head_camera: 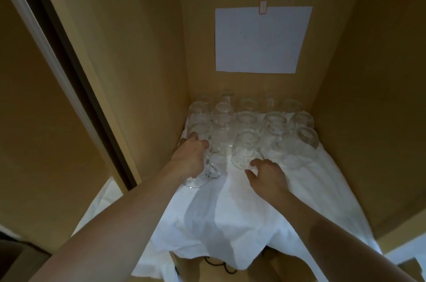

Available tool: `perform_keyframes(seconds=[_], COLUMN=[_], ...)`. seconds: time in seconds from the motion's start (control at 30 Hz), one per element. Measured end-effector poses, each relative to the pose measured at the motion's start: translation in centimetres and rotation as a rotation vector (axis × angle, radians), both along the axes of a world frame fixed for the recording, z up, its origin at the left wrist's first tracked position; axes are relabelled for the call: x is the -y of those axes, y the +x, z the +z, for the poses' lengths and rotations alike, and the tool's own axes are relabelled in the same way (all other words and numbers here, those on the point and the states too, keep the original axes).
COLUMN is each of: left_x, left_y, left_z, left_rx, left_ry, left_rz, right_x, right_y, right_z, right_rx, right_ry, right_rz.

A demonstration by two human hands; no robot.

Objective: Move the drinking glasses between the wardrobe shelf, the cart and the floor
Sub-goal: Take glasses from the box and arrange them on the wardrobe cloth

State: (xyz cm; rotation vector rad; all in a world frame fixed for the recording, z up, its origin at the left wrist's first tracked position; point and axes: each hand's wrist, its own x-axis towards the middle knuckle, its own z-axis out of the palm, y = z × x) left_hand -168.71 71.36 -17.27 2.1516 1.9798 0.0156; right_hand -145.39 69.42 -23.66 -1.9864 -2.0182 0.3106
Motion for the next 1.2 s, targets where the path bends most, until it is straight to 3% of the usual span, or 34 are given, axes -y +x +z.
perform_keyframes(seconds=[0.2, 0.67, 0.93, 1.2], left_x=[-0.8, 0.6, 5.1, 12.4], left_y=[-0.3, -1.0, -2.0, -1.2], left_z=[-0.6, -0.4, -0.3, 0.4], left_rx=[-0.002, -0.035, -0.029, 0.091], left_ry=[0.053, 0.071, 0.318, 0.405], left_rz=[-0.036, -0.134, -0.231, -0.161], right_x=[-0.1, 2.1, 5.4, 11.6], right_y=[-0.7, -2.1, -2.2, -1.9], right_z=[-0.9, -0.1, 2.5, 4.1], right_rx=[0.16, 0.07, 0.074, 0.112], right_ry=[0.108, 0.12, 0.065, 0.089], right_rz=[-0.023, -0.109, -0.034, 0.043])
